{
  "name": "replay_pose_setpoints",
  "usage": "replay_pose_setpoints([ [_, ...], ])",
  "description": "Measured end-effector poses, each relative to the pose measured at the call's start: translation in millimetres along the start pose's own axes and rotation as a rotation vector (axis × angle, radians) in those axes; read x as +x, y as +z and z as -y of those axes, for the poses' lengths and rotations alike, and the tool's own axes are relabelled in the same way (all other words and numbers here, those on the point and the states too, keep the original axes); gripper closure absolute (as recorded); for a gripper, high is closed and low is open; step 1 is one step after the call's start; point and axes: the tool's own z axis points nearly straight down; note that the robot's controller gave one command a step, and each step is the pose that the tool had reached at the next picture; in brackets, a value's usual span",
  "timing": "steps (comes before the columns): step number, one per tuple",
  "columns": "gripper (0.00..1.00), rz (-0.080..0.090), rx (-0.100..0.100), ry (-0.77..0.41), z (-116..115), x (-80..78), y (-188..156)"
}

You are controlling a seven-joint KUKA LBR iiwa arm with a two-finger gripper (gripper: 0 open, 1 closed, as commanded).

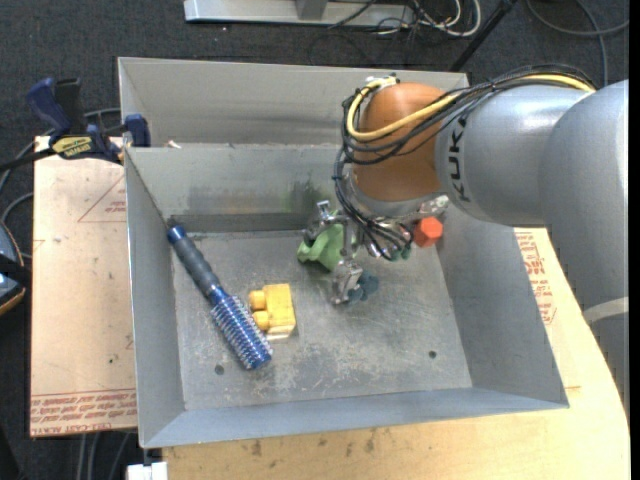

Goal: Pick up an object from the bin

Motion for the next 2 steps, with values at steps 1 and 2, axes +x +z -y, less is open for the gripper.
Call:
replay_pose_setpoints([
  [1,0.00,0.003,0.003,-0.046,46.2,24.9,0.1],
  [2,1.00,-0.002,0.004,-0.049,45.6,24.8,-0.7],
])
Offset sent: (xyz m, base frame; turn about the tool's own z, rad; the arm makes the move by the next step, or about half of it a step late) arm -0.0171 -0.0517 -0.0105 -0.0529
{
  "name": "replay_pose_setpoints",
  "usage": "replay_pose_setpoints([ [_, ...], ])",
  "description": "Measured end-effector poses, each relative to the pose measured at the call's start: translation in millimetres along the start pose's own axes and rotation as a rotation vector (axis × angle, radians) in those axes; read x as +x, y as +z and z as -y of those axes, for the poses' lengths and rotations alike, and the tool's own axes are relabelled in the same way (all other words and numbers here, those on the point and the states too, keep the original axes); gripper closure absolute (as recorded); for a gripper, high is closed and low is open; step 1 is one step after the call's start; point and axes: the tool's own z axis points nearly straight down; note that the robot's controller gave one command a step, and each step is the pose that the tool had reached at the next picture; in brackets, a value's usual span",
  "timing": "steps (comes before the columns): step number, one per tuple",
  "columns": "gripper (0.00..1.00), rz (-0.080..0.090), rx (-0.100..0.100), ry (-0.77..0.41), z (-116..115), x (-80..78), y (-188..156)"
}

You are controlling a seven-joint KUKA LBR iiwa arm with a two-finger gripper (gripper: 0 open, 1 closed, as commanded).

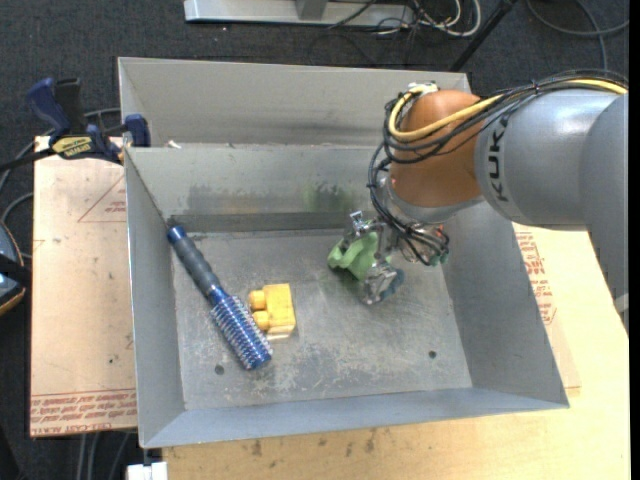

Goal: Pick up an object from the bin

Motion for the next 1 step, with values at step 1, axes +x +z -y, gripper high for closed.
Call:
replay_pose_setpoints([
  [1,1.00,-0.009,-0.003,-0.195,3.8,3.6,-149.2],
])
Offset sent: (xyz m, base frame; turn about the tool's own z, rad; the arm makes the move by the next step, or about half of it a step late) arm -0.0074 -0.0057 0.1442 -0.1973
